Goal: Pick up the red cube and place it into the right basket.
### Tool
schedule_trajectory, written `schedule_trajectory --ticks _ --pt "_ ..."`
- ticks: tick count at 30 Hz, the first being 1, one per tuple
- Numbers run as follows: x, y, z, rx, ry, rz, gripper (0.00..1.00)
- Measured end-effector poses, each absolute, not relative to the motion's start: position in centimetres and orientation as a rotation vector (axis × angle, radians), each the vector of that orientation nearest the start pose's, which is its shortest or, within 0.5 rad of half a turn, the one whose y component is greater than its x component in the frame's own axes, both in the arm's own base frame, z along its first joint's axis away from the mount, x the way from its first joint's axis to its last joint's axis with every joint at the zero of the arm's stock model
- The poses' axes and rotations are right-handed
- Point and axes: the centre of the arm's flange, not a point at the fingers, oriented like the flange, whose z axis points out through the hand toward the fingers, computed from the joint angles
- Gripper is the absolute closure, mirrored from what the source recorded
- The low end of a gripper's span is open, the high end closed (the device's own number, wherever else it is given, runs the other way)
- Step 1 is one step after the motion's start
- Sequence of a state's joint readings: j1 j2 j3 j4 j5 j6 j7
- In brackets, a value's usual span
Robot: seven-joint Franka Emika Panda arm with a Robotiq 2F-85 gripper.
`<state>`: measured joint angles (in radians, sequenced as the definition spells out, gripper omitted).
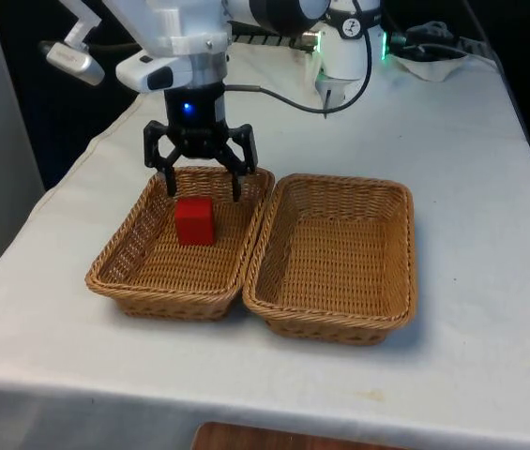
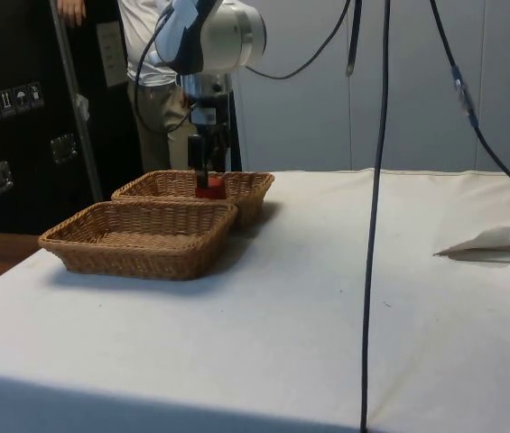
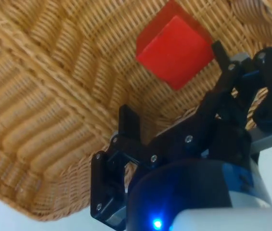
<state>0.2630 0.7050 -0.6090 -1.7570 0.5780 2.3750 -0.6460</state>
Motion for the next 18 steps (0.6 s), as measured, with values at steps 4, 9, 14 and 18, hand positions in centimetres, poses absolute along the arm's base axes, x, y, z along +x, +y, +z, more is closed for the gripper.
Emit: schedule_trajectory --ticks 4,9,14,18 --pt "63.9 -17.1 24.3 -3.134 -0.032 -0.142 0.00" --pt "63.4 -15.6 25.1 -3.126 -0.034 -0.134 0.00" --pt "63.2 -13.6 25.9 -3.119 -0.037 -0.131 0.00" --pt "63.1 -12.1 26.5 -3.116 -0.044 -0.128 0.00"
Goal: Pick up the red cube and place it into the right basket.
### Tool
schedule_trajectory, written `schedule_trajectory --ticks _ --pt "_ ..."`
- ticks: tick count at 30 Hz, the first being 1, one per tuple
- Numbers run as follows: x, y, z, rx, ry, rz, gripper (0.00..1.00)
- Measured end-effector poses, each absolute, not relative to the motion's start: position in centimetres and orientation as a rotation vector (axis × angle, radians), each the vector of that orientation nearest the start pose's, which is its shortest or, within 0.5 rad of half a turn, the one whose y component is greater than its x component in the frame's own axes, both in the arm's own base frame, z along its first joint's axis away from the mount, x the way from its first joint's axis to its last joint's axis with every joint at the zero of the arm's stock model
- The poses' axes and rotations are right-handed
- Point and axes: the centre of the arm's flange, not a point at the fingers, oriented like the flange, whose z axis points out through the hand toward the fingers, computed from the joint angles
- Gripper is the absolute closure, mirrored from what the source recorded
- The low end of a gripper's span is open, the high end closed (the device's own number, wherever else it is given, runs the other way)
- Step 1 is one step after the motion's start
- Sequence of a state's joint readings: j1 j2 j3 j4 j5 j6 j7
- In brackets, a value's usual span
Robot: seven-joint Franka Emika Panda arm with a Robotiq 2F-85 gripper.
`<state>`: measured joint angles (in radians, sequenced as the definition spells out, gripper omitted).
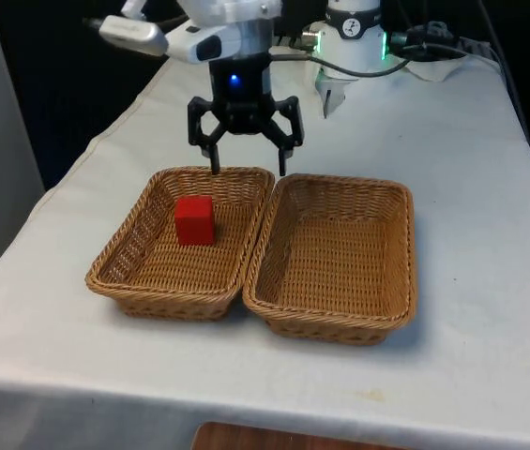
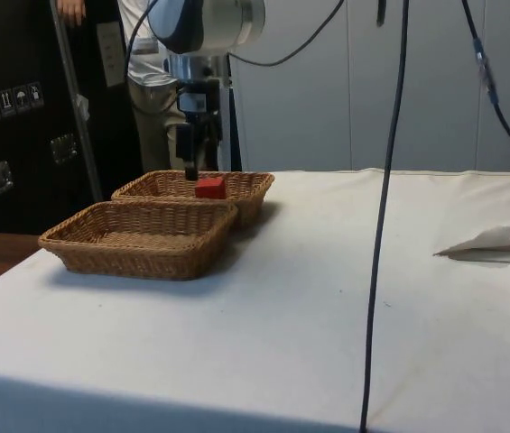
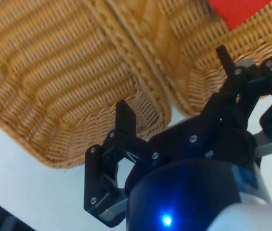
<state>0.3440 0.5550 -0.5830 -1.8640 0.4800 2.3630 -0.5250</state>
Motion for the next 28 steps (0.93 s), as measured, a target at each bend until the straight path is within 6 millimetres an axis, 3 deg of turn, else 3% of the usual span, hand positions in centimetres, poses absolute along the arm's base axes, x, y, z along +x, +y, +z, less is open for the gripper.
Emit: schedule_trajectory --ticks 8,28 --pt "63.1 -9.0 27.8 -3.116 -0.071 -0.128 0.00" --pt "62.9 -3.6 30.5 -3.120 -0.164 -0.139 0.00"
